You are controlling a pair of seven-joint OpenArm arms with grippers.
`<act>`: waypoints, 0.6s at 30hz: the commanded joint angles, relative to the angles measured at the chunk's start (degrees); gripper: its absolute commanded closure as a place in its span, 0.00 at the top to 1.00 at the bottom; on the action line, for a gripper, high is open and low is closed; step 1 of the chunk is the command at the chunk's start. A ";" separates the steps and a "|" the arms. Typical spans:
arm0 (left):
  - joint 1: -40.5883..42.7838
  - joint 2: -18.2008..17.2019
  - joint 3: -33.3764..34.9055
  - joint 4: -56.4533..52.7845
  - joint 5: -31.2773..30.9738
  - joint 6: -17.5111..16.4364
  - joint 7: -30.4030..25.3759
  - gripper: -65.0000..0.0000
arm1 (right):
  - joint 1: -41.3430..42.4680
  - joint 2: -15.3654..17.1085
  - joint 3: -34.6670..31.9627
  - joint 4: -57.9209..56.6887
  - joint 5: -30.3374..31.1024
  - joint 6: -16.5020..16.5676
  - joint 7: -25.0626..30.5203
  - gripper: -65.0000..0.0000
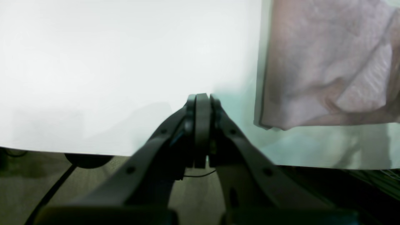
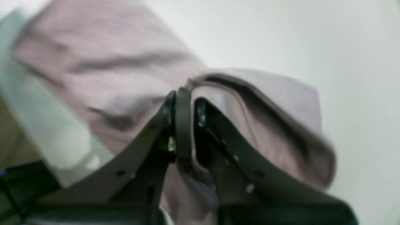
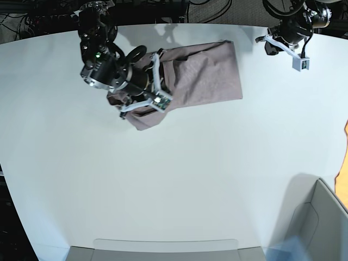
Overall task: Fold the T-shirt properly
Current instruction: 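Fold the right-held end over onto the left-held end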
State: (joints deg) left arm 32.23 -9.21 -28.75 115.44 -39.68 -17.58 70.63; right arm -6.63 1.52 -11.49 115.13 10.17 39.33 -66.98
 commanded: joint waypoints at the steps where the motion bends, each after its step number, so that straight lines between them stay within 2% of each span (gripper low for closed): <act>1: 0.26 -0.41 -0.48 1.09 -0.63 -0.13 -0.43 0.00 | 0.96 -0.60 -2.89 1.04 0.42 -1.22 2.94 0.00; 6: 0.26 -0.33 -0.21 1.00 -0.63 -0.13 -0.34 0.00 | 1.84 -0.68 -15.99 -0.63 -6.79 -10.72 8.30 0.00; 9: 0.26 -0.33 -0.21 0.91 -0.63 -0.13 -0.34 0.00 | 4.13 -1.74 -21.88 -5.72 -10.66 -14.41 10.23 0.00; 13: 0.26 -0.33 -0.30 0.91 -0.63 -0.13 -0.34 0.00 | 6.33 -4.46 -24.34 -13.11 -12.59 -15.55 10.76 0.00; 18: 0.26 0.91 -0.39 0.91 -0.63 -0.13 -0.34 0.00 | 7.21 -6.75 -24.60 -18.12 -12.59 -15.73 16.74 0.00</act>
State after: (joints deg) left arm 32.23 -8.05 -28.80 115.44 -39.64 -17.56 70.65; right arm -0.62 -4.32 -35.99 95.96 -3.16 23.73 -52.23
